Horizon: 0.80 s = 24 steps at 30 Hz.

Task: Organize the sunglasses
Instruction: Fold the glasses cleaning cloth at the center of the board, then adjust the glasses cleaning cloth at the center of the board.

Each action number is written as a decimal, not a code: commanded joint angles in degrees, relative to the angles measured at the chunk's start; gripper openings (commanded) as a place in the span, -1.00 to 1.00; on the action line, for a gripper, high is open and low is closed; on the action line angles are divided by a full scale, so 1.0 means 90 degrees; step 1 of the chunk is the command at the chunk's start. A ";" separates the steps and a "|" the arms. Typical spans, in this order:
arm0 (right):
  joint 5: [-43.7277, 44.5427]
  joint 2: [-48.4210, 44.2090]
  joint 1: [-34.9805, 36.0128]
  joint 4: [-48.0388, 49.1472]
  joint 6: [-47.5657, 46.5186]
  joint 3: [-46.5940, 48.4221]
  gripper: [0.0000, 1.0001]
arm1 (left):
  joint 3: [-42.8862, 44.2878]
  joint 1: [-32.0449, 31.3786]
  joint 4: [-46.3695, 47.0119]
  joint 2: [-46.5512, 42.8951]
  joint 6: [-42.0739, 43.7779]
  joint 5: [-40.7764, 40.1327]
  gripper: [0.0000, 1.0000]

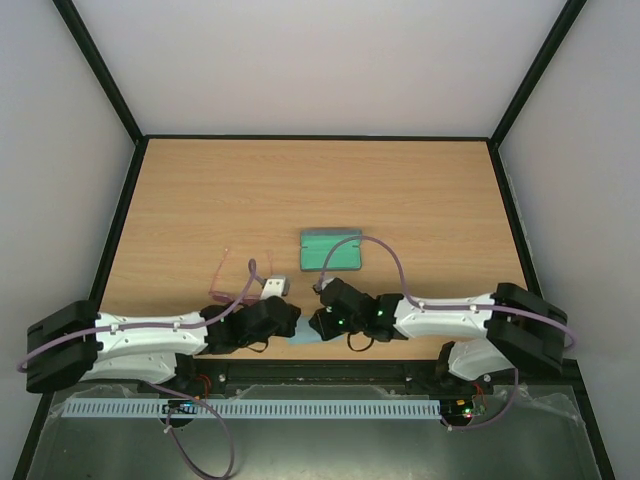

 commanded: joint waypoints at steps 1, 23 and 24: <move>-0.0789 0.0444 -0.0069 0.0884 0.0188 0.0206 -0.70 | -0.0159 0.0336 0.1098 -0.0076 0.0354 0.0793 -0.74; -0.1453 0.1287 -0.0778 0.2017 0.0545 -0.0245 -0.85 | -0.1042 0.0555 0.2589 0.0588 -0.0019 0.1691 -0.93; -0.1461 0.1303 -0.0776 0.2060 0.0561 -0.0272 -0.85 | -0.1049 0.0553 0.2627 0.0627 -0.0031 0.1708 -0.94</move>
